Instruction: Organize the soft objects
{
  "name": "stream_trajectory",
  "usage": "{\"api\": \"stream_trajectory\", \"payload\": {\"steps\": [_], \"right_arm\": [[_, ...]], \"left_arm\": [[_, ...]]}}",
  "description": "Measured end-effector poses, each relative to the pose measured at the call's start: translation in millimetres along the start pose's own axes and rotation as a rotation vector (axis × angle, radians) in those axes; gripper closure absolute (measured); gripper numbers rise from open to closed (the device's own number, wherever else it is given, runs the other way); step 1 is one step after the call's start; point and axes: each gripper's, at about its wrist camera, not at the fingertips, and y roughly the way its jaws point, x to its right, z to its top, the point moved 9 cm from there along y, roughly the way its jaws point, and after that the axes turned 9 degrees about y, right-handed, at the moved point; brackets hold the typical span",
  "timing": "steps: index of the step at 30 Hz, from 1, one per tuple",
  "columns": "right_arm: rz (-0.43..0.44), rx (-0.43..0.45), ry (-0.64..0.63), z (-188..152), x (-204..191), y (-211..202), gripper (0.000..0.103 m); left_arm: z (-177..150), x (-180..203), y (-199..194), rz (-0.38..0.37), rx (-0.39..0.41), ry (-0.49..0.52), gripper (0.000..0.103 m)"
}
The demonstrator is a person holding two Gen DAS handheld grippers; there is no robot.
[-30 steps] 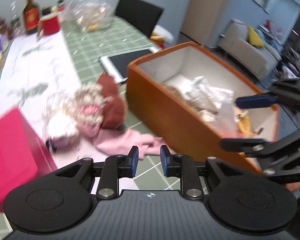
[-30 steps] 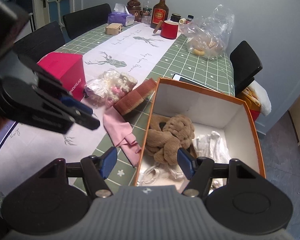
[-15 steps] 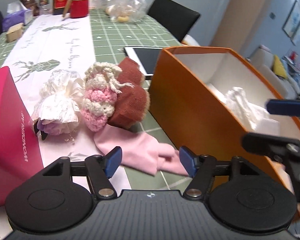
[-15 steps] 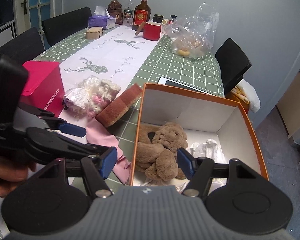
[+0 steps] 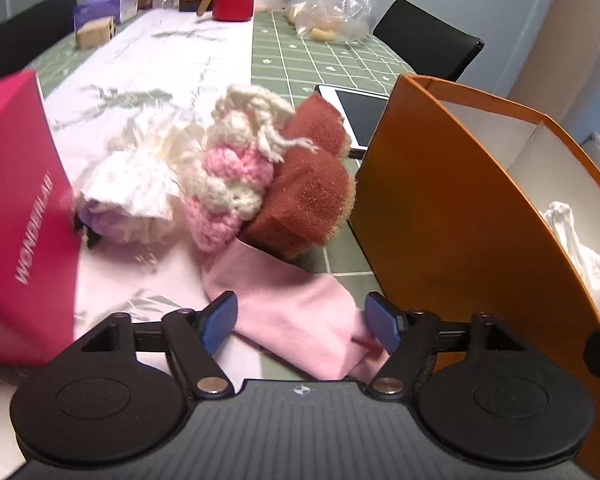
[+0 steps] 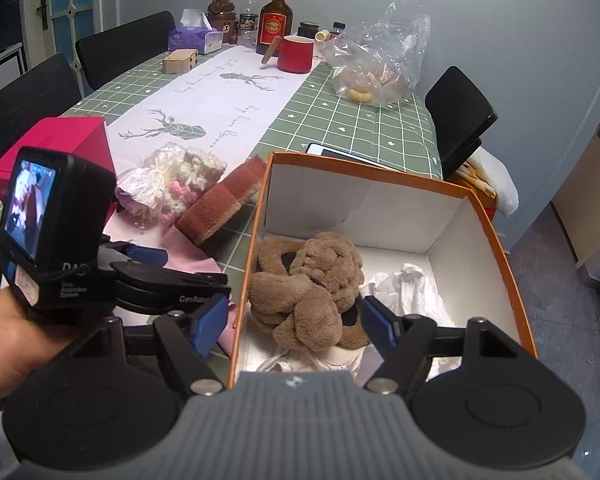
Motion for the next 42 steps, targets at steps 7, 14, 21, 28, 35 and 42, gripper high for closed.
{"api": "stream_trajectory", "payload": {"steps": [7, 14, 21, 28, 35, 42], "right_arm": [[-0.002, 0.002, 0.006, -1.4, 4.0, 0.1, 0.028], [0.006, 0.011, 0.001, -0.4, 0.4, -1.7, 0.027], [0.011, 0.017, -0.003, 1.2, -3.9, -3.5, 0.027], [0.025, 0.036, -0.027, 3.9, -14.7, -8.6, 0.027], [0.038, 0.036, -0.050, 8.6, -33.9, -6.8, 0.027], [0.053, 0.035, -0.063, 17.2, -66.0, 2.8, 0.027]], "left_arm": [[-1.0, 0.3, -1.5, 0.072, 0.004, 0.054, 0.045], [-9.5, -13.6, -11.3, 0.033, 0.015, 0.037, 0.089], [-28.8, -30.2, -30.4, -0.072, 0.006, 0.015, 0.099], [-54.6, -53.2, -66.1, -0.074, -0.026, 0.124, 0.099], [-71.4, -80.1, -108.1, -0.042, -0.078, 0.249, 0.099], [-92.0, -100.7, -121.9, -0.064, -0.136, 0.262, 0.099]]}}
